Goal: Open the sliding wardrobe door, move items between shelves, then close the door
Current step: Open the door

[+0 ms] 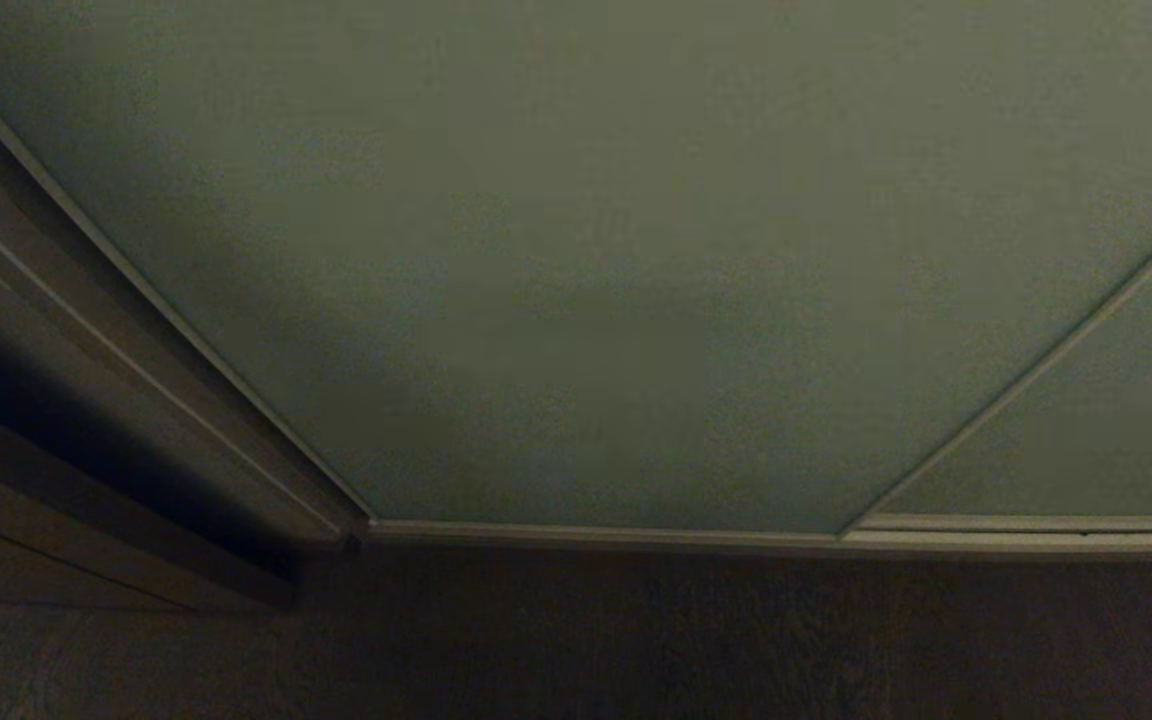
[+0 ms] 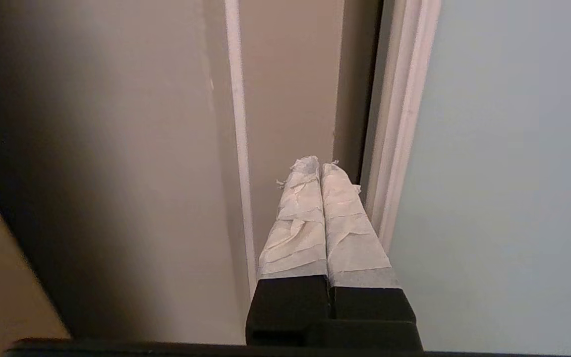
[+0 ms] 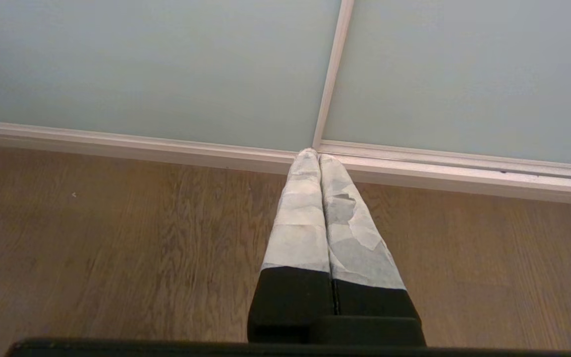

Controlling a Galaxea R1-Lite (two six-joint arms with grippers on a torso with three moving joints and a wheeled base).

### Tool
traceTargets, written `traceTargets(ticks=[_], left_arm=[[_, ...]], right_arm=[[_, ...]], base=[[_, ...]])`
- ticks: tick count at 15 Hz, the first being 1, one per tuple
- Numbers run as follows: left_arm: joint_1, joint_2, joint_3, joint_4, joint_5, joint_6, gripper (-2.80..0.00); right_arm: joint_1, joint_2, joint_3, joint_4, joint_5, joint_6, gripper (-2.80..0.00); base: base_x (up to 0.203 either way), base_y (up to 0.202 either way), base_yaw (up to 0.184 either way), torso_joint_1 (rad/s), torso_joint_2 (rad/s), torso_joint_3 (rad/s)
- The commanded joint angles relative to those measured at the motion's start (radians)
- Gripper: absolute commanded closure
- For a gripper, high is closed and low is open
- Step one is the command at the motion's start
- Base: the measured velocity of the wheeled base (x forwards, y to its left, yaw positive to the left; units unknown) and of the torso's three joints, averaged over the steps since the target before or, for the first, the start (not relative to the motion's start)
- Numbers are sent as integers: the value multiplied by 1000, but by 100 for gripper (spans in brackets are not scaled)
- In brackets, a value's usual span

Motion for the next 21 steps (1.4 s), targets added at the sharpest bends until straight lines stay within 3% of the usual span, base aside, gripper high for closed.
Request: traceTargets(ticks=[1,5,18,21], left_arm=[[1,30,-29,-3,0,-1,0],[-2,58,-69,18,-59,-3,0],[-3,111,-119,37,-98,-11,0],[-8,101,-116,39,-139,-13,0]], right_arm=[[0,0,0,0,0,0,0],[0,0,0,0,0,0,0],[0,0,0,0,0,0,0],[0,0,0,0,0,0,0]], base=[[0,0,0,0,0,0],[0,0,0,0,0,0],[0,0,0,0,0,0],[0,0,0,0,0,0]])
